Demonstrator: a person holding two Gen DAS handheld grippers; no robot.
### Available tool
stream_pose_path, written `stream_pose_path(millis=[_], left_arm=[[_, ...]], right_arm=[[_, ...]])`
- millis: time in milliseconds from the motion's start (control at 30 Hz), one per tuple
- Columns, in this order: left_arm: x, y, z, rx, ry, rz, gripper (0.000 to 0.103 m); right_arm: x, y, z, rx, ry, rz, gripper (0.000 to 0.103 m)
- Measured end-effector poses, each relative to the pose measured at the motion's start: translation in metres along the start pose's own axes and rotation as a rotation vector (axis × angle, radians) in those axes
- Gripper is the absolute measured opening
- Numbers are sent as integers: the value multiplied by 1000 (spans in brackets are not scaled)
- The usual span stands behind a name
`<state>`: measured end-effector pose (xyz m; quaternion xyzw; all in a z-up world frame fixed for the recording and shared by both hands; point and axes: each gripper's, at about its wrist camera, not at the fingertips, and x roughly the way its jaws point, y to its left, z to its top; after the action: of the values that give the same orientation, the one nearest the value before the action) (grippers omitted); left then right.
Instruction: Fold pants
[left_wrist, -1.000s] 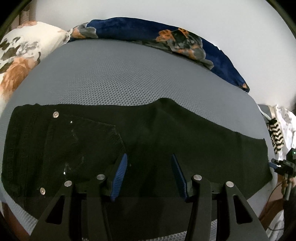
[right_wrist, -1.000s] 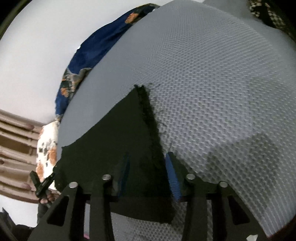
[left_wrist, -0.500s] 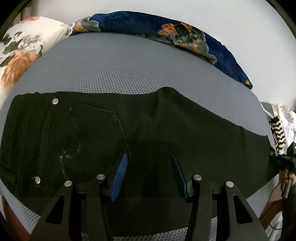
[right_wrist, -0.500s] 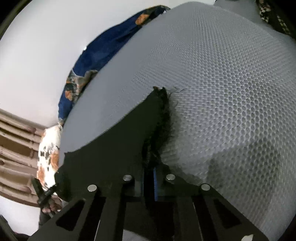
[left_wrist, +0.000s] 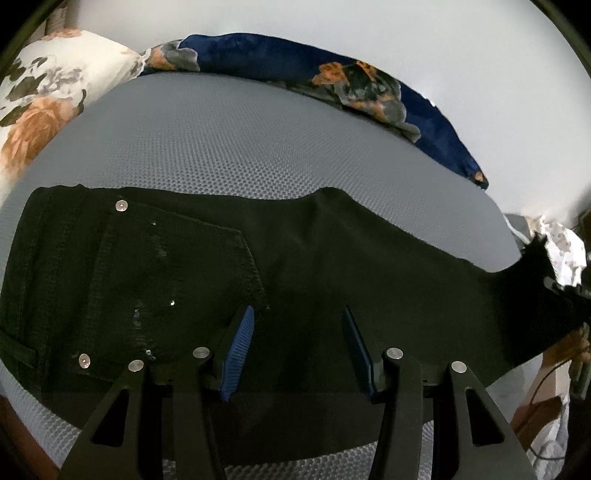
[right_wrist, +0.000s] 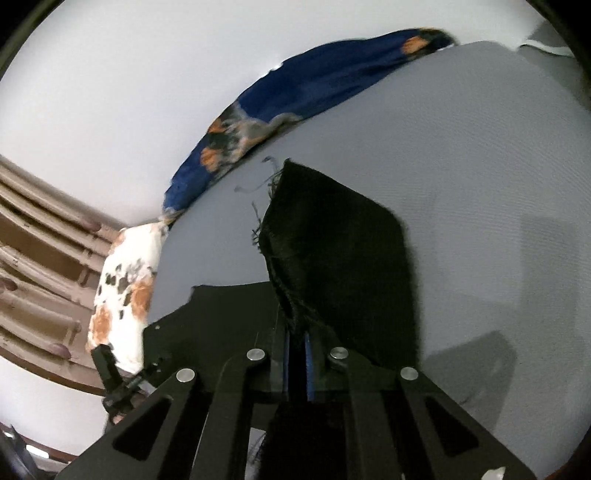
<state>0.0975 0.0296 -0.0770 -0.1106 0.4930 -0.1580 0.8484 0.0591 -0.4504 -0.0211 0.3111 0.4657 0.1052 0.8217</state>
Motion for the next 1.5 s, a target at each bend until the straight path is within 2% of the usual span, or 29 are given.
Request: stream_pose_path(millis=[333, 533, 700, 767, 833, 967, 1067, 1300, 1500], left_arm=[[-20, 28, -2, -43, -43, -66, 51], [-32, 44, -1, -62, -61, -98, 51], [-37, 51, 2, -69, -64, -120, 51], [-37, 52, 3, -69, -62, -136, 51], [-36, 51, 4, -65, -56, -149, 51], [-30, 42, 6, -52, -16, -200, 51], [-23, 33, 8, -38, 26, -253, 51], [15, 12, 7, -76, 217, -426, 51], [46, 2, 6, -117, 322, -430, 51]], right_arm=[[118, 94, -15, -93, 143, 17, 7], [179, 130, -38, -138, 231, 27, 7], [216, 153, -61, -209, 291, -7, 7], [226, 161, -70, -258, 306, -41, 9], [232, 165, -75, -282, 327, -41, 17], [222, 173, -76, -283, 340, 16, 27], [196, 179, -71, -307, 276, 22, 37], [136, 146, -56, -222, 159, 27, 40], [113, 103, -54, -92, 111, 22, 43]])
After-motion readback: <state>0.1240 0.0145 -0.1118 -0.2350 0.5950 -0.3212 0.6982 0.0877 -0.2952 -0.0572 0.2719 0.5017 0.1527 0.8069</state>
